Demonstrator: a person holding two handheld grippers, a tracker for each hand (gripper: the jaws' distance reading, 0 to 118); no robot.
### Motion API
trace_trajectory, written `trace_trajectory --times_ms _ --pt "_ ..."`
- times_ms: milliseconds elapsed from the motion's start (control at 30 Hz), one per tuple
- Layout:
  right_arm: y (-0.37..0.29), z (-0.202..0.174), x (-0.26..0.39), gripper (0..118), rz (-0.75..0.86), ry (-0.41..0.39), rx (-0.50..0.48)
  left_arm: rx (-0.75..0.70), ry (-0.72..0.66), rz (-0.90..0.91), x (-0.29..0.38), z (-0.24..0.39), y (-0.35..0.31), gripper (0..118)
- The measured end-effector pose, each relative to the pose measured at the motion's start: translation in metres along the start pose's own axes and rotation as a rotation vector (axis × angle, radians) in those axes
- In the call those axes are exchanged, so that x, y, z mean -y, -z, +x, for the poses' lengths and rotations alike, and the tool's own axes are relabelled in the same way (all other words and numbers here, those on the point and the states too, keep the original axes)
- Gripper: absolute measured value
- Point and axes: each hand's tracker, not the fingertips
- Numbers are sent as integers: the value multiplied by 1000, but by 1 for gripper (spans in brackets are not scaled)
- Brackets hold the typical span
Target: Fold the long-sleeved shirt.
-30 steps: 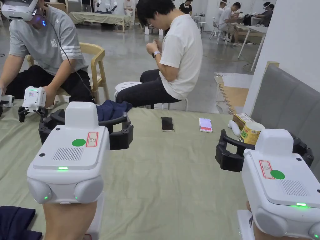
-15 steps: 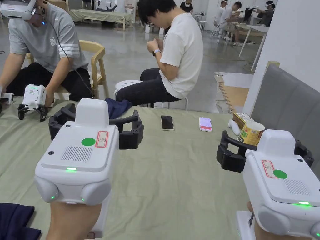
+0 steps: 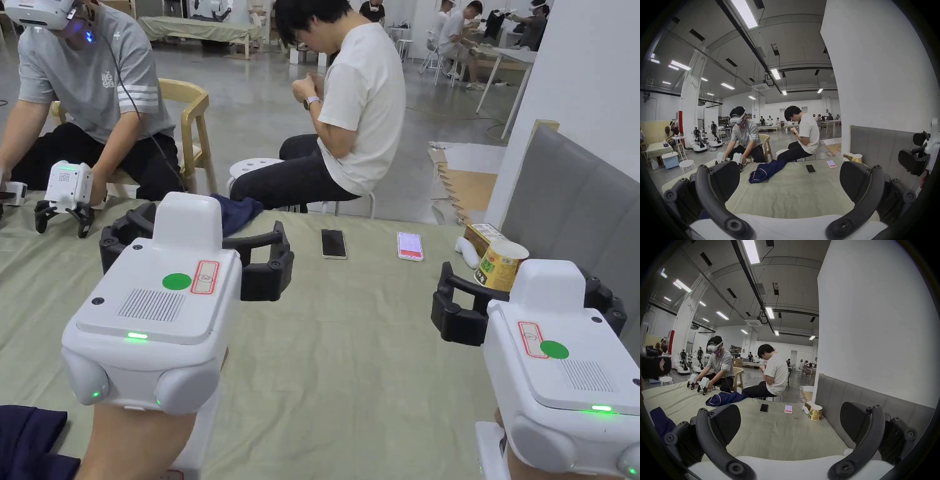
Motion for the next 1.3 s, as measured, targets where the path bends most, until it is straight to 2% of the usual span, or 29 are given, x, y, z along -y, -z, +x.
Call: trace_trajectory --times_ms 133,333,500,667,767,867,1000,1300 --pt "0 -1 2 118 -4 -11 -4 11 -88 -14 -12 -2 -4 111" --pt "-2 -1 1 118 7 -13 -9 -79 -62 5 -21 4 -8 111" --pt "-2 -2 1 118 11 -28 -10 -89 -144 -25 -30 -2 -9 111" --pt "-5 -6 8 118 30 -66 -11 -107 -81 -36 -30 -3 -11 111" --pt "-5 -6 10 118 22 -58 -20 -102 -78 -23 -30 -3 -15 111" --pt "-4 -6 11 118 18 -58 -15 -144 26 16 -31 3 -20 111" --pt "-2 -3 13 118 10 -53 -13 -114 -72 -11 -33 -7 -19 111" --pt "-2 1 11 118 17 -35 -4 -72 -127 -36 -33 -18 -18 111"
